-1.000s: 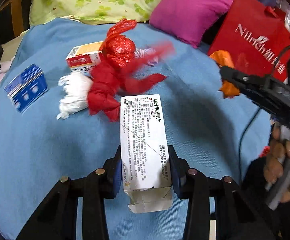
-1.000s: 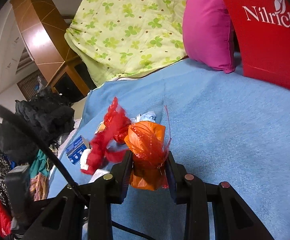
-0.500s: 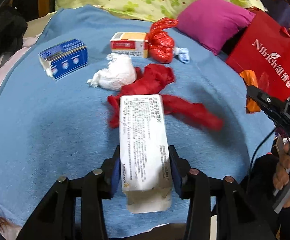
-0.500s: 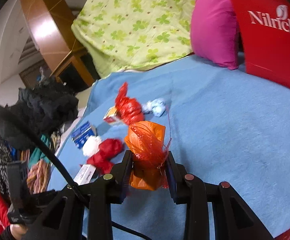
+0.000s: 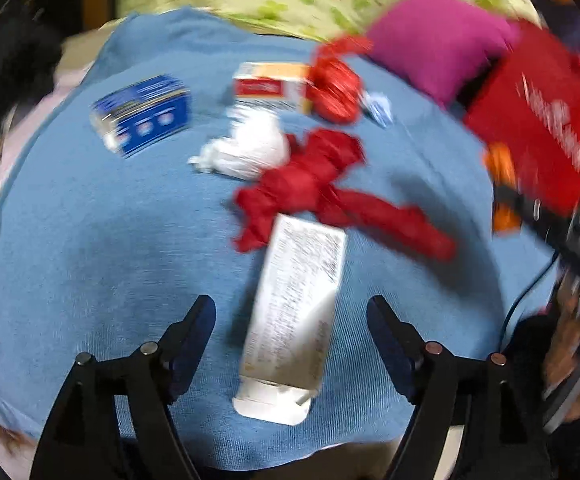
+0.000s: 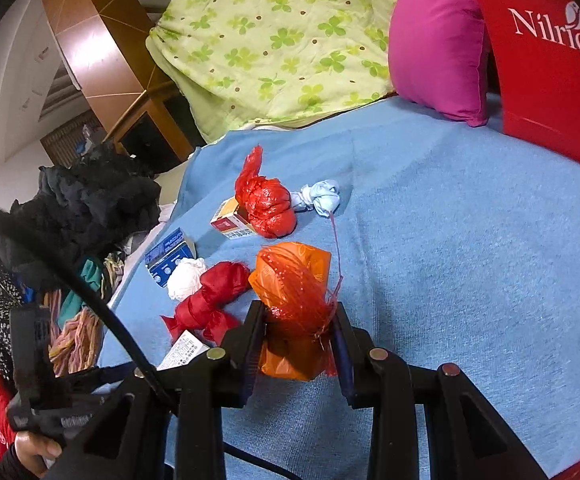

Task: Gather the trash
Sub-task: 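Carry the orange bag and white carton toward the red wastebasket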

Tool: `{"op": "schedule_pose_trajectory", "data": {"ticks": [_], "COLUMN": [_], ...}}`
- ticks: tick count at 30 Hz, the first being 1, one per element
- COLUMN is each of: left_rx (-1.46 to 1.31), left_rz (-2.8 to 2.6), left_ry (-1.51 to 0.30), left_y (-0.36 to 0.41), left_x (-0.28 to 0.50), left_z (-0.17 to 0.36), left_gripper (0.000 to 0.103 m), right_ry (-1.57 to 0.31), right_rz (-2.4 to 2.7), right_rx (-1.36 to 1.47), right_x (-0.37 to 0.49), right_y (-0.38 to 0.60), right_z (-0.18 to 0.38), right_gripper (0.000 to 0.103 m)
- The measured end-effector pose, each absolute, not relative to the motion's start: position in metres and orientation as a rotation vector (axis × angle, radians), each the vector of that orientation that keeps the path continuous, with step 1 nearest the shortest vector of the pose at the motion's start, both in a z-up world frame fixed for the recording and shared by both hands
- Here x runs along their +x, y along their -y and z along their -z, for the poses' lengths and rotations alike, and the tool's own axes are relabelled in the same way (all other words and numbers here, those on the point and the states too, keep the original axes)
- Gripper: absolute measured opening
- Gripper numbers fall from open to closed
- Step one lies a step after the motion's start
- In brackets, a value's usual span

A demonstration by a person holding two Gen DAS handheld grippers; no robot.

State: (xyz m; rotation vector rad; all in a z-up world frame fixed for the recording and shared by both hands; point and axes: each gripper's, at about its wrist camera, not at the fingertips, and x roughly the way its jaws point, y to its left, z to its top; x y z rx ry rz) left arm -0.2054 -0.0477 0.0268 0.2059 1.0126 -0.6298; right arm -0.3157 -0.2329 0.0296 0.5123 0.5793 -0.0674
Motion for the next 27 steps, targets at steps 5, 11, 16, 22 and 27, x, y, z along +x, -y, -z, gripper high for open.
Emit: {"op": "schedule_pose_trajectory", "data": {"ticks": [5,11,16,22,27], "left_rx": [0.229,0.091,0.011,-0.029,-0.006], "left_rz": [0.588,0.654,0.57,0.499,0.534], "left_ry": [-1.054,-0.959,-0.825,-0.728,-0.685], "left_y": [0.048,0.014,-0.006,-0.015,0.005], "left_x": [-0.209,-0.22,-0.207,-0.206,-0.216], "left_z": [-0.014,-0.064,-0.109,-0.14,-0.156], "left_gripper": [0.042,0.042,0.042,0.042,0.042], "right_ry": [-0.567,-0.554,-0.543,-0.521,-0.519], "right_rz": [0.058,0.052,0.049,0.055,0.089], "right_rx": [0.526,0.542,0.547,0.572,0.548], "right_x": [-0.32,-0.321,-0.326,-0.337,-0.349], "right_y": [0.238,0.239,0.24,0.245,0.249], "right_z": [-0.031,-0.031,-0.033,-0.037,-0.047], "right_gripper": [0.034,0.034,0.034,0.034,0.034]}}
